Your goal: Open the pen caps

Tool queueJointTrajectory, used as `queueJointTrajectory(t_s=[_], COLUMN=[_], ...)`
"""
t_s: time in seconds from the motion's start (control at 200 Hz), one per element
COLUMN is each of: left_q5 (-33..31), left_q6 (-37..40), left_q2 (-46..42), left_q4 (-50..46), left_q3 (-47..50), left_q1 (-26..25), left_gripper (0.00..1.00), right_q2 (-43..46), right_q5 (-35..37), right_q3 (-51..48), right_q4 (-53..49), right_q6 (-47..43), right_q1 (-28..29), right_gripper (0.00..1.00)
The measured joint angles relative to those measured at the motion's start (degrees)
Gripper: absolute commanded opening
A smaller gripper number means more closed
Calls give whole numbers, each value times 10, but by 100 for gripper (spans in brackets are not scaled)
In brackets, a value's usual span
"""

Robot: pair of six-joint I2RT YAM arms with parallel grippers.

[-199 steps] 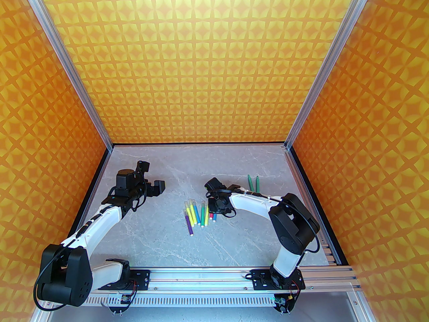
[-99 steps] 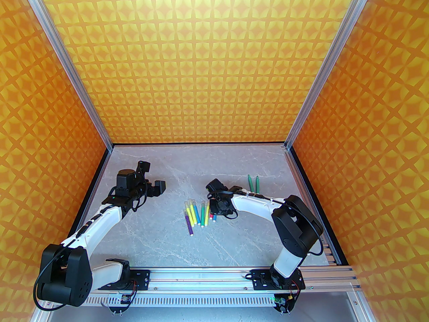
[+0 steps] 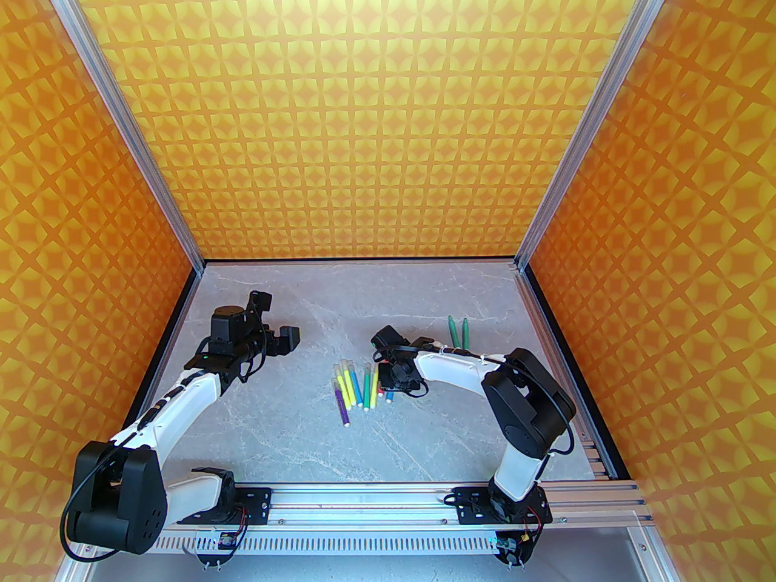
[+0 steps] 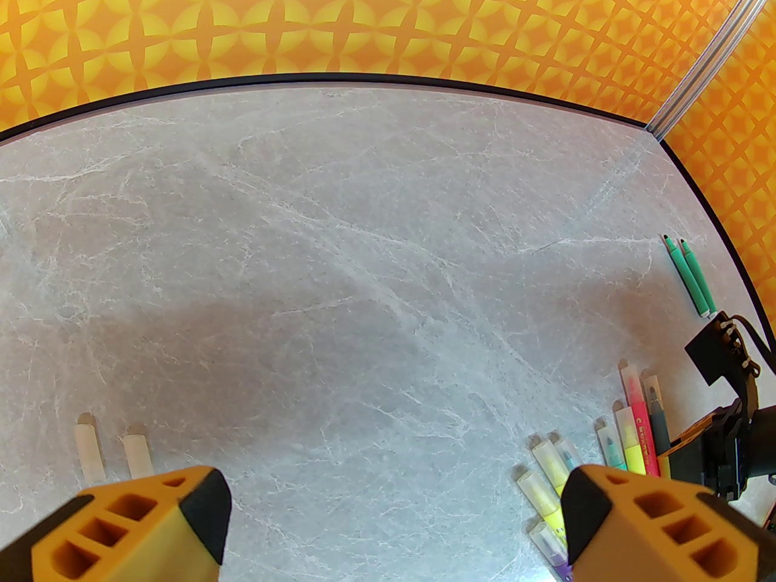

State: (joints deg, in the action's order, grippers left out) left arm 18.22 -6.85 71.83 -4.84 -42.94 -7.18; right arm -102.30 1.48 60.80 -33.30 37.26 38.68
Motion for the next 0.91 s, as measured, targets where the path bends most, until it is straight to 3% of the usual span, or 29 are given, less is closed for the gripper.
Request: queueJointTrajectory(t_s=[0.905], left_q5=[0], left_q6=[0], left_q2=[0], left_q4=[0], left_q3=[0], left_q1=[-4], left_gripper=[95], right_q2=[-88], right_q5=[-35], right_q3=[125], right_q4=[-146], right_q6=[-84], right_q1=[-25], right_gripper=[30])
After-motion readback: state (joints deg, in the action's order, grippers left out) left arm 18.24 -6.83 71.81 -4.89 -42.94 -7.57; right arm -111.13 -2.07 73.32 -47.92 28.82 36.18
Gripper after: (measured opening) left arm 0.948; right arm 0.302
